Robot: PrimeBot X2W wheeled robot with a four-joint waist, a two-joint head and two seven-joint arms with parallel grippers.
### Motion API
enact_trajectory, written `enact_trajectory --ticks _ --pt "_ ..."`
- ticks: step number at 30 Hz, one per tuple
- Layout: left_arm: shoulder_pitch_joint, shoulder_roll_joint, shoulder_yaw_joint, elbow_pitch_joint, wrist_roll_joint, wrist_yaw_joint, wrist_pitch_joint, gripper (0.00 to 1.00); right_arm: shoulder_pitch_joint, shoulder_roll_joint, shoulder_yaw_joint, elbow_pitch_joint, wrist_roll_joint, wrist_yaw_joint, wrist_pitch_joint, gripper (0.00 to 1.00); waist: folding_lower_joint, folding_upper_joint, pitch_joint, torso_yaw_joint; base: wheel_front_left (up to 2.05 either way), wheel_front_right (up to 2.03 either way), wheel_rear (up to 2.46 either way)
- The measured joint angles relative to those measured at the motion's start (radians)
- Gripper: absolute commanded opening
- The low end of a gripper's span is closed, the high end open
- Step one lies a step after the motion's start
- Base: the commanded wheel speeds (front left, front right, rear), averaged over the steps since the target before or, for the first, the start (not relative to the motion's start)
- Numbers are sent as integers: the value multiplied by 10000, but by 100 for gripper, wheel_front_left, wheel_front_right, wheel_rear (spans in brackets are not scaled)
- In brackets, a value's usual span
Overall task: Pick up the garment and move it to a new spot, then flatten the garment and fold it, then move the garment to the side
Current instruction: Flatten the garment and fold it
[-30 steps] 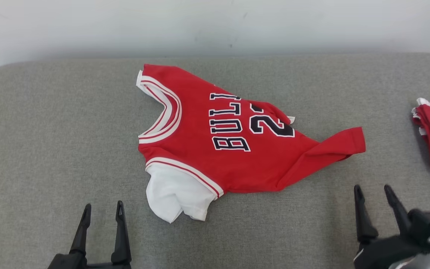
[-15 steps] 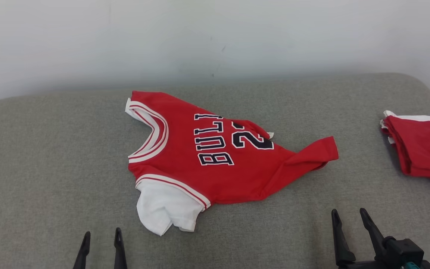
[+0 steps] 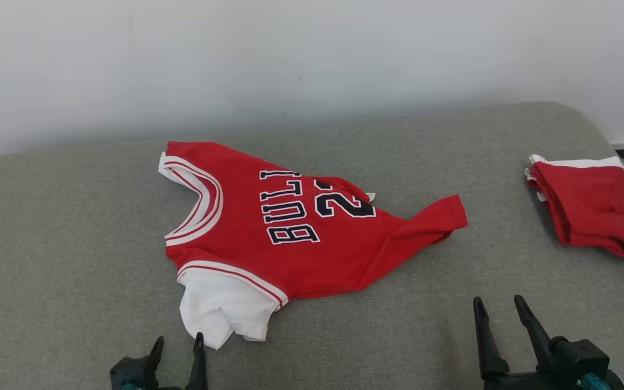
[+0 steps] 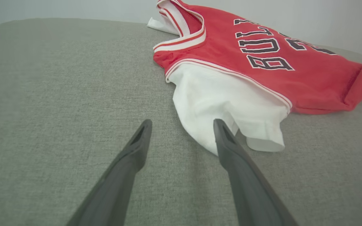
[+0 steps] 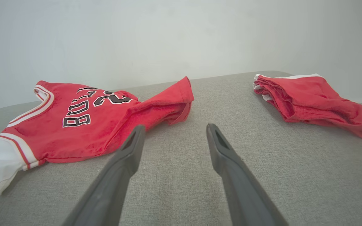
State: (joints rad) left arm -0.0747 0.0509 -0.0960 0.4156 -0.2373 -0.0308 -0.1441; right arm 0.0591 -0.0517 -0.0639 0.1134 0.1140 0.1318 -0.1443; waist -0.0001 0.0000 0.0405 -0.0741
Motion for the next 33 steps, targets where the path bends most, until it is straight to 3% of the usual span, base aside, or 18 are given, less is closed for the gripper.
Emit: enact_trajectory --ticks 8,14,15,16,17,18,24,28,33 --pt "-968 -2 -23 1404 -73 318 587 100 -108 -2 73 4 52 0 -61 100 1 1 273 -371 0 0 0" --pt "-1367 19 -50 1971 -125 305 589 100 -209 0 100 130 82 0 -150 100 1 1 506 -584 0 0 0" --pt "-1410 29 -59 2038 -125 303 579 78 -215 0 98 142 82 0 -159 100 1 0 533 -604 0 0 0" --pt "-1437 40 -77 2107 -125 299 573 39 -222 -2 84 148 82 0 -161 100 1 1 553 -615 0 0 0" --pt "-1452 48 -79 2159 -127 299 573 12 -228 -2 71 144 81 0 -161 100 2 1 565 -613 0 0 0" --pt "-1456 52 -84 2188 -144 307 560 0 -229 -2 36 140 69 0 -153 100 1 1 568 -599 0 0 0" --pt "-1269 52 -44 1916 -263 470 387 0 -391 -46 -134 17 -238 0 211 100 1 1 541 -397 0 0 0" --pt "-936 153 -42 1407 -286 516 311 0 -668 -435 -113 -50 -387 0 767 100 1 1 496 -239 0 0 0" --pt "-781 240 -65 673 -288 616 343 0 -1654 -1039 -2 403 -224 0 2451 100 1 0 539 -163 0 0 0"
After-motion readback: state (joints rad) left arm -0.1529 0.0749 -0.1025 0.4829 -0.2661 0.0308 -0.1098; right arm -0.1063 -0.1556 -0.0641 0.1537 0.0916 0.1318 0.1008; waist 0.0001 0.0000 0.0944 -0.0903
